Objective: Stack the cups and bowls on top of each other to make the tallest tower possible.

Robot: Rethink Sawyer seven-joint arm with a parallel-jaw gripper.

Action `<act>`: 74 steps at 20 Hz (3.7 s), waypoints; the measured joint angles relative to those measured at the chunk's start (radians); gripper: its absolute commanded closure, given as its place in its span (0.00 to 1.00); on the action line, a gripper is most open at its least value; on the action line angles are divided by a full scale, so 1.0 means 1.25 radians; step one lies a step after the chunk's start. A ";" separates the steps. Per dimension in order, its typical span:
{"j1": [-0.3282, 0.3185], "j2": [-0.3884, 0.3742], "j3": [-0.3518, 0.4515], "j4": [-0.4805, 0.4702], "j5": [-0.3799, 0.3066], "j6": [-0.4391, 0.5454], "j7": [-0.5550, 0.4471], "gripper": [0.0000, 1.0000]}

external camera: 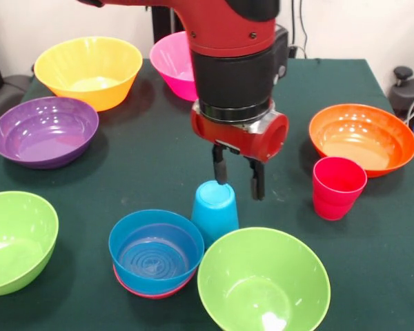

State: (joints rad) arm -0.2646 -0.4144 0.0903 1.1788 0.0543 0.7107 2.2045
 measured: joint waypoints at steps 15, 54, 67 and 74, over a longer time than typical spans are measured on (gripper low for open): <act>0.057 0.055 -0.094 -0.008 0.000 0.032 0.000 0.00; 0.036 0.063 -0.135 -0.033 0.009 0.042 0.000 0.00; -0.046 0.126 -0.123 -0.118 0.008 0.042 0.000 0.00; -0.056 0.143 -0.119 -0.118 0.008 0.041 0.000 0.00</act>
State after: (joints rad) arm -0.3348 -0.2360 -0.0584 1.0313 0.0638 0.7624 2.2045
